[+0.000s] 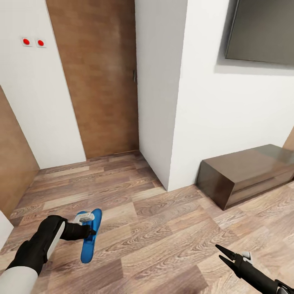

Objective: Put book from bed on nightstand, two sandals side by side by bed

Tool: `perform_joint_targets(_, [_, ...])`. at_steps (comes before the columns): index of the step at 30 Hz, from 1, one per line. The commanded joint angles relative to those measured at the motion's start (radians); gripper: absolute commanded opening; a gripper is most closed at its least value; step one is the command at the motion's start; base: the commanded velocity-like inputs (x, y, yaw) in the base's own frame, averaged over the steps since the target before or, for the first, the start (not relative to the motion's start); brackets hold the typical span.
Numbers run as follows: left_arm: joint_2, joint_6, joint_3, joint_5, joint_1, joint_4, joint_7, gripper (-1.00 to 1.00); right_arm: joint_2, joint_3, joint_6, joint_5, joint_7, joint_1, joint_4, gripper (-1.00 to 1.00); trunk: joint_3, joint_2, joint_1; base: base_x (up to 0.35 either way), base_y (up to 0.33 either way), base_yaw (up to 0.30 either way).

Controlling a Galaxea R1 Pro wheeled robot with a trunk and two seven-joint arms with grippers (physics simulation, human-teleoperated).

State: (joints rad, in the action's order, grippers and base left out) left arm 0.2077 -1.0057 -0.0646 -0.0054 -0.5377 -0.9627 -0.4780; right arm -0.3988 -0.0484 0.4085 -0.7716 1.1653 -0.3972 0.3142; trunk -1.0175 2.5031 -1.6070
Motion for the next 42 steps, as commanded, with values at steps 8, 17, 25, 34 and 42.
perform_joint_targets(8, [-0.002, -0.005, -0.001, -0.001, -0.001, 0.000, -0.004, -1.00, 0.000, -0.003, 0.010, -0.003, 0.002, 0.000, -0.001, 1.00, -0.005, 0.000, 0.000, 0.000, 0.000, 0.210])
perform_joint_targets(17, [-0.002, -0.004, -0.001, -0.001, -0.001, 0.000, -0.004, -1.00, 0.000, -0.002, 0.010, -0.003, 0.002, 0.000, -0.001, 1.00, -0.010, 0.000, 0.000, 0.000, 0.000, 0.210])
perform_joint_targets(25, [-0.002, 0.000, -0.001, 0.000, -0.001, 0.004, -0.004, -1.00, 0.000, -0.001, 0.009, -0.003, 0.002, 0.000, -0.001, 1.00, -0.015, 0.000, 0.000, 0.000, 0.000, 0.210])
perform_joint_targets(34, [-0.002, 0.005, -0.001, 0.000, -0.001, 0.025, -0.002, -1.00, 0.000, -0.001, 0.009, -0.003, 0.001, 0.000, -0.001, 1.00, -0.020, 0.000, 0.000, 0.000, 0.000, 0.210])
perform_joint_targets(42, [-0.002, 0.005, -0.001, 0.001, -0.001, 0.027, -0.002, -1.00, 0.000, -0.001, 0.009, -0.003, 0.002, 0.000, -0.001, 1.00, -0.024, 0.000, 0.000, 0.000, 0.000, 0.210])
